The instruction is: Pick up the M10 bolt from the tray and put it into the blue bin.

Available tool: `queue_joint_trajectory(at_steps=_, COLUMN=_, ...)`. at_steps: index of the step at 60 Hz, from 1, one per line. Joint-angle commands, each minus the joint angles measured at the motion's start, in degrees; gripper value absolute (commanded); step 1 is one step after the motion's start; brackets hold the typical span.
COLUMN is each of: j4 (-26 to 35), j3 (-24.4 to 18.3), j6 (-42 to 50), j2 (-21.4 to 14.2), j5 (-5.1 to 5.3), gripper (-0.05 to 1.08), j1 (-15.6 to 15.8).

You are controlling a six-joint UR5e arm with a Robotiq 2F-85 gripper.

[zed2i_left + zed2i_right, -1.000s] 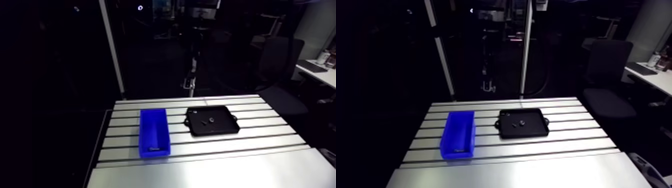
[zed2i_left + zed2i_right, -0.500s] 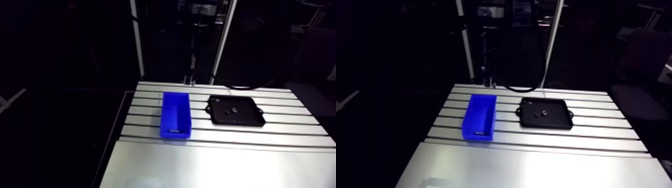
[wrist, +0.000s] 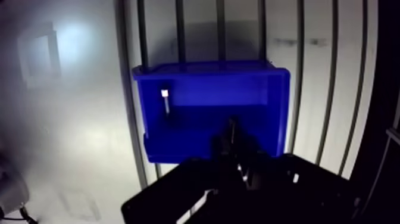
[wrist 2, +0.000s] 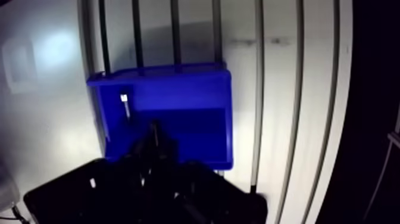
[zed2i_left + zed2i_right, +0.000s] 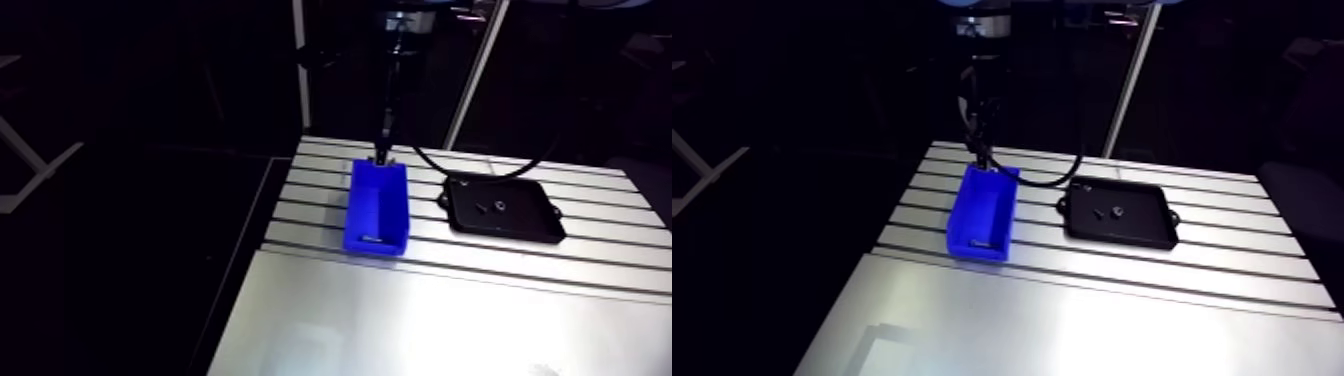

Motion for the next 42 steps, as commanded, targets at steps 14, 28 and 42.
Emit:
queue_joint_trajectory(at_steps=14, j4=-4.61, j3=3.75, j6=1.37, j2=1.77, j5=-2.84, gripper=1.01, j1=1.07)
queue_joint_trajectory(at_steps=28, j4=-4.61, j3=5.42, j6=1.38, j2=2.49, j5=-2.77, gripper=1.01, j1=1.35)
queue_joint_trajectory(at_steps=42, j4=-6.20, j3=6.92, j6=3.12, j2=3.16, j5=-2.90, gripper=1.00, j1=1.42)
